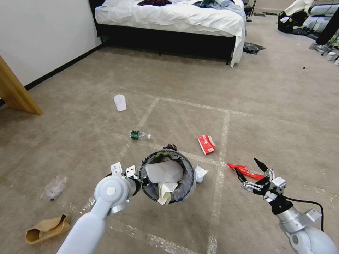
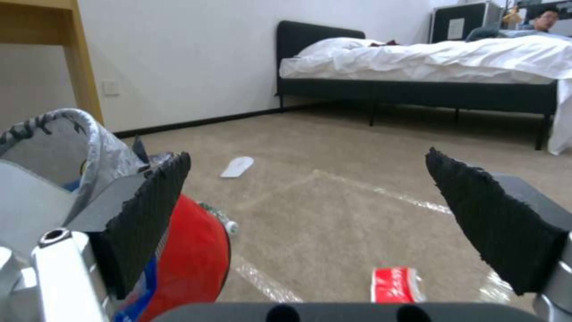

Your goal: Pick up the trash bin and place the garbage on the floor into it.

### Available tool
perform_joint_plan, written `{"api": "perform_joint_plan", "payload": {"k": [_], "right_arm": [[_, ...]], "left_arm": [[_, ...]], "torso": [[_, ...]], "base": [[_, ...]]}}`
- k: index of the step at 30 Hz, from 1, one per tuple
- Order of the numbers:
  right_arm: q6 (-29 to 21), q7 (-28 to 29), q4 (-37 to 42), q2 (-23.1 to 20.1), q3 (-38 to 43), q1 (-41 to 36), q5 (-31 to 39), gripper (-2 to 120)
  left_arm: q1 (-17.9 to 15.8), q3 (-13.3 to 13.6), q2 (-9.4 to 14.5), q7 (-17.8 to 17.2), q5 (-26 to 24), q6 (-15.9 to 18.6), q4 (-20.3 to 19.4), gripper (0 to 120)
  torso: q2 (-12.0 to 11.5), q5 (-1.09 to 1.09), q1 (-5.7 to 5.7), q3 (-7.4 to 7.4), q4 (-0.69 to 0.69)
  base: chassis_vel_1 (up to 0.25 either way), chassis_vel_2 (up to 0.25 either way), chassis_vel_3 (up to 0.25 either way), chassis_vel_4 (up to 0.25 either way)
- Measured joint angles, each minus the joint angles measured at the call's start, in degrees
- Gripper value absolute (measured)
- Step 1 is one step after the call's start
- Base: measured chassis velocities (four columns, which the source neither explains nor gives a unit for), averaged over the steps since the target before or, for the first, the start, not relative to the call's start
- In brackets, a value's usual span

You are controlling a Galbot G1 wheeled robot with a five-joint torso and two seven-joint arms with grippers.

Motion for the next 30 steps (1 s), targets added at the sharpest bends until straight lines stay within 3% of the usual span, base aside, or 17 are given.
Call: {"api": "perform_joint_plan", "payload": {"k": [5,15,18,22,30], "right_arm": [[1.3,0.6,-0.1,-0.6,-1.2,0.0,0.7,100],[1.0,2.0,0.4,-3.3,-3.4,0.1,1.4,100],[-0.2,2.8,-0.8,-9.2,-6.2,1.8,3.3,100],[-1.1,3.6,-2.2,-11.6,-8.8,4.1,5.2,100],[-4.5,11.2,-6.7,-18.0,-19.0,13.5,12.6,100]], "left_arm": [[0.0,-0.5,0.1,0.0,0.1,0.0,0.2,0],[-0.1,-1.1,0.3,0.4,0.7,0.0,0.9,0],[-0.6,-1.6,0.1,1.0,1.8,0.0,1.9,0],[-1.0,-2.0,0.2,1.8,2.9,0.0,3.0,0],[-1.6,-2.7,0.3,1.8,3.8,0.0,4.0,0]], "torso": [[0.0,0.01,0.01,0.02,0.02],[0.0,0.02,0.00,-0.01,-0.01],[0.0,0.01,0.00,0.00,0.01],[0.0,0.02,0.00,0.00,0.00],[0.0,0.02,0.00,0.00,0.02]], "base": [[-0.098,0.215,0.111,-0.185],[-0.040,0.019,0.042,-0.030],[0.000,0.000,0.000,0.000],[0.000,0.000,0.000,0.000],[0.000,0.000,0.000,0.000]]}}
